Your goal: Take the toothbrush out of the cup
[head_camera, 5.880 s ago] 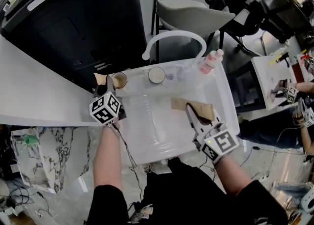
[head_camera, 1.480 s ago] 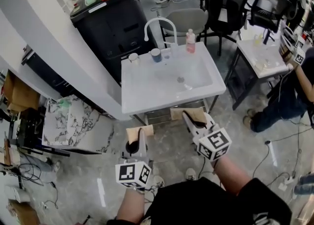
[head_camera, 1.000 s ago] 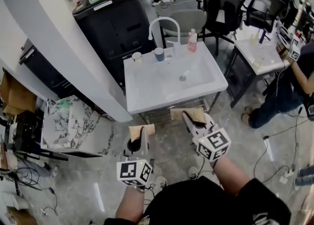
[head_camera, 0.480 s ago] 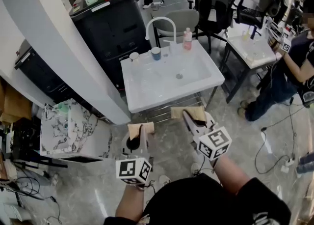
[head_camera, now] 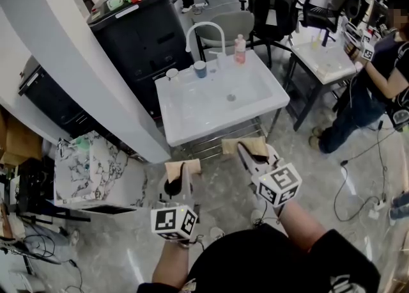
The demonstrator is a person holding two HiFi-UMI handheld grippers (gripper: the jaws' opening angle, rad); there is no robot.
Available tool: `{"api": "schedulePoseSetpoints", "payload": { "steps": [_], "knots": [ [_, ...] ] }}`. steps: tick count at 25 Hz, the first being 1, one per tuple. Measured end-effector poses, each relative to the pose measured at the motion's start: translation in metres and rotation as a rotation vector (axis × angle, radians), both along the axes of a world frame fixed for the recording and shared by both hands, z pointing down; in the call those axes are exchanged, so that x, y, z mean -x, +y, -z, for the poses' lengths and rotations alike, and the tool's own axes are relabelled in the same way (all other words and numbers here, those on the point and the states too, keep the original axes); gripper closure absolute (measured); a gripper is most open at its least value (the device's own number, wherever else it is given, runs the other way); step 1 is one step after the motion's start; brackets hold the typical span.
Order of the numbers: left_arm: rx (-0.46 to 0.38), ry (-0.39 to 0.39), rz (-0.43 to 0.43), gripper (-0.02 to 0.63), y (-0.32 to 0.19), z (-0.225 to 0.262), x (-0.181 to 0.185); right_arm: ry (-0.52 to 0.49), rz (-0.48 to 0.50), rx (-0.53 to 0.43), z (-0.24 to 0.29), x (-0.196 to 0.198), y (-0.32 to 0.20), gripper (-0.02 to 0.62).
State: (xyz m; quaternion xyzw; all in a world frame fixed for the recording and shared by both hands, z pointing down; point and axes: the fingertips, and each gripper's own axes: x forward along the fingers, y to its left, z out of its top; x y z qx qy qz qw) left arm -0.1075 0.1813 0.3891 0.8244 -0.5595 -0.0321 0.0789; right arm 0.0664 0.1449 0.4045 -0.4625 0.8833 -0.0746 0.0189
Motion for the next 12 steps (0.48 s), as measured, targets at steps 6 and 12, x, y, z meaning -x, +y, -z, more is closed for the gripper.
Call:
{"api": "schedulePoseSetpoints", "payload": {
  "steps": [6, 12],
  "knots": [
    [-0.006, 0.004, 0.007, 0.568, 0.0023, 0.0041, -0.0029, -0.002, 0.003, -0.006, 0.003, -0.0031, 0.0, 0.571],
    [-0.012, 0.003, 0.011, 0.568, 0.0039, 0.0034, -0.0035, -0.003, 0.009, -0.008, 0.0017, -0.0039, -0.0002, 0.571]
  ]
}}
